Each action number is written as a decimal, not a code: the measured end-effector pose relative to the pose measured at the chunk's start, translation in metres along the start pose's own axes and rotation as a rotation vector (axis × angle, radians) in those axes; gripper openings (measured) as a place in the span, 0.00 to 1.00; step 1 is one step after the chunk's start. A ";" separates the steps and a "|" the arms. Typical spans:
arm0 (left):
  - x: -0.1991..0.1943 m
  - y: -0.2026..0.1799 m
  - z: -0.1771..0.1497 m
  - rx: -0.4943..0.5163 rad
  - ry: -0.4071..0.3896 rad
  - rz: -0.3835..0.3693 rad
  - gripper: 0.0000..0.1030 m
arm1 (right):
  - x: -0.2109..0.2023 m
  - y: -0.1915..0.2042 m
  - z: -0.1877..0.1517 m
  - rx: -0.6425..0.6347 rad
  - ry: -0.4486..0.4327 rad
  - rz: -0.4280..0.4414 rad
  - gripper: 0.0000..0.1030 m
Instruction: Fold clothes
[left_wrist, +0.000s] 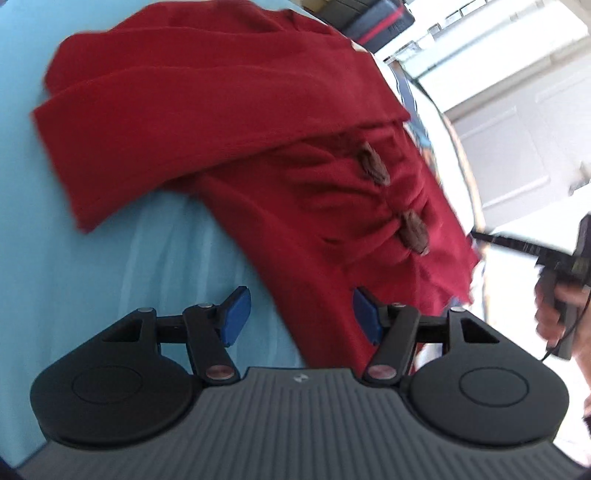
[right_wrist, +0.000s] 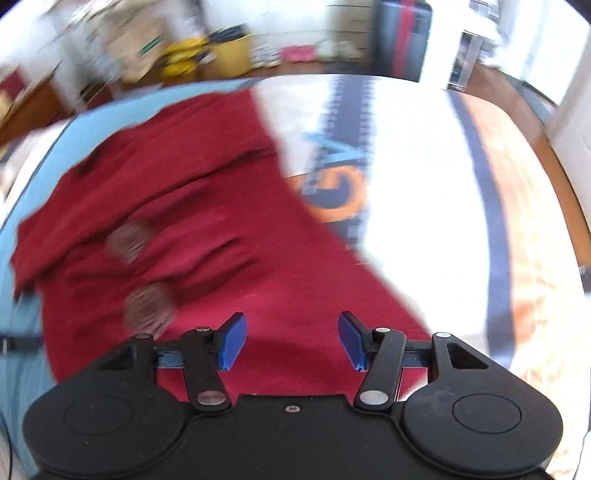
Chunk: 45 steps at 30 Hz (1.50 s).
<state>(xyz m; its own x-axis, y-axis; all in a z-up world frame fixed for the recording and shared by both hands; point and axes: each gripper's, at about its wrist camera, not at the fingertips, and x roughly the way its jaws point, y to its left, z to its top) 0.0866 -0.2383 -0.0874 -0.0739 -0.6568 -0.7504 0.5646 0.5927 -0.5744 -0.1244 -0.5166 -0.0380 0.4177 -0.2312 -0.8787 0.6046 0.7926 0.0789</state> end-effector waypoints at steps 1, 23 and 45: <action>0.004 -0.003 0.000 0.017 0.005 0.001 0.59 | 0.000 -0.012 -0.002 0.018 -0.032 -0.016 0.59; 0.020 -0.044 -0.034 0.042 0.052 -0.107 0.09 | 0.025 -0.081 -0.071 0.173 -0.154 0.251 0.06; 0.032 -0.055 -0.050 0.016 -0.023 -0.041 0.58 | 0.049 -0.090 -0.080 0.386 -0.204 0.424 0.56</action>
<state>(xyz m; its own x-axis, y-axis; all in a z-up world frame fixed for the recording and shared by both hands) 0.0122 -0.2689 -0.0965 -0.0789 -0.6912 -0.7184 0.5743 0.5575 -0.5995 -0.2125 -0.5545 -0.1255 0.7745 -0.0739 -0.6282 0.5434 0.5861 0.6010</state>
